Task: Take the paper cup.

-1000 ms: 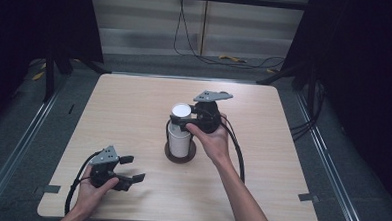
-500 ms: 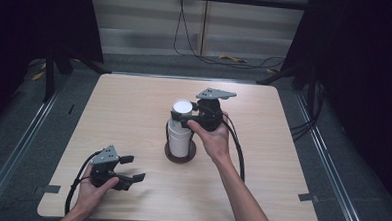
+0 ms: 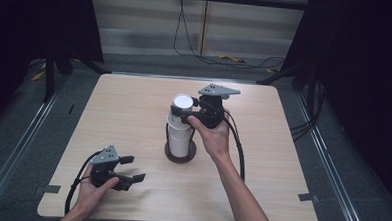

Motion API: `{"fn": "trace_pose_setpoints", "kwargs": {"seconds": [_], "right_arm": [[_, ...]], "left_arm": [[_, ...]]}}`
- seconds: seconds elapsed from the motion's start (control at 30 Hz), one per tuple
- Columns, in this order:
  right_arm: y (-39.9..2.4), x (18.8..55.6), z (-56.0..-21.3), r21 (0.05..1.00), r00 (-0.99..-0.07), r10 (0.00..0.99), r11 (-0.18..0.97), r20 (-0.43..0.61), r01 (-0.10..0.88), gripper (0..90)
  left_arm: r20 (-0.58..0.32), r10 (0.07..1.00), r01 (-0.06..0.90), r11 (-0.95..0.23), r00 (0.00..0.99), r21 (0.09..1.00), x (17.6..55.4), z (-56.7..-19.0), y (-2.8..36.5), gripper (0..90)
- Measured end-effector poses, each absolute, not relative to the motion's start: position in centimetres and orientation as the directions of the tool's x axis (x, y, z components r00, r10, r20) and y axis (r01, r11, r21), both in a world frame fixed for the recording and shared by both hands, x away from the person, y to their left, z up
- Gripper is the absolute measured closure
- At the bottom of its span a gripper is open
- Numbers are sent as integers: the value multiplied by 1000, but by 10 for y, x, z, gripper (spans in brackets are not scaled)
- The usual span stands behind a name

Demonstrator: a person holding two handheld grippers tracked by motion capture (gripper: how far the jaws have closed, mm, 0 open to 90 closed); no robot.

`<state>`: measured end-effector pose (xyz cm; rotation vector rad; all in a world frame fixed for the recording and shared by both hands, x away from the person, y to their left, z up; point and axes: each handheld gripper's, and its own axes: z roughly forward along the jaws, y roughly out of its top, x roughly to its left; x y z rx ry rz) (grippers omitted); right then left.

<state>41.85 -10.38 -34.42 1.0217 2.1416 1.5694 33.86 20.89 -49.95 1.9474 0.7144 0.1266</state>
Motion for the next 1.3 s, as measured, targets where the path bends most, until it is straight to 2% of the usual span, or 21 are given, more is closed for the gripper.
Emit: {"fn": "trace_pose_setpoints", "kwargs": {"seconds": [0.5, 1.3], "right_arm": [[-111, 415, -331, 937, -698, 689, 78, 197, 342, 341], [-124, 405, -317, 950, -701, 680, 21, 216, 313, 342]], "left_arm": [[-212, 532, 423, -314, 820, 850, 339, -500, 208, 171], [-213, 531, 419, -304, 820, 855, 341, -498, 209, 170]]}}
